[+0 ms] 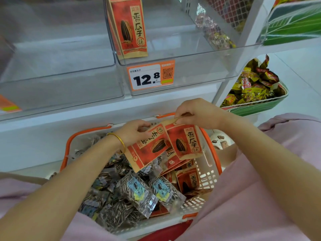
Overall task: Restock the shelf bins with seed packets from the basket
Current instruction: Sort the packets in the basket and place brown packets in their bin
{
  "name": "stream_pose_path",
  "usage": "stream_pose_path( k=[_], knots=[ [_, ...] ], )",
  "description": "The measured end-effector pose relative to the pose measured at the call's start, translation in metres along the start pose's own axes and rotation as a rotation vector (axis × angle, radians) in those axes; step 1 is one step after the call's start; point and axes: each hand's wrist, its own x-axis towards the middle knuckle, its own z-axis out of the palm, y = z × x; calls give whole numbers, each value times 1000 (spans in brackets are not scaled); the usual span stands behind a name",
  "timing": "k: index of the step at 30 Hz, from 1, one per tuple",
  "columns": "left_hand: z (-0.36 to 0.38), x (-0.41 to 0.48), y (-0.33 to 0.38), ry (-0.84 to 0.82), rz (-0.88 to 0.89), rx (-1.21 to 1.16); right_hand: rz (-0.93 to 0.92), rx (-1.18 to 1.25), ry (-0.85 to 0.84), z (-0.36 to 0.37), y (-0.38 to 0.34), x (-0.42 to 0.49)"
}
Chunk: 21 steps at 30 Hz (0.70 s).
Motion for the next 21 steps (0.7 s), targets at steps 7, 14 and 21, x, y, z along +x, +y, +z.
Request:
stream_pose_path(
  k=[7, 14, 21],
  knots=[
    [-10, -9, 13, -252, 53, -85, 117, 614, 78, 19, -12, 11],
    [-4, -24, 10, 187, 12, -605, 96, 704, 98, 37, -11, 13],
    [3, -46, 15, 207, 157, -542, 6, 540, 340, 40, -21, 7]
  ],
)
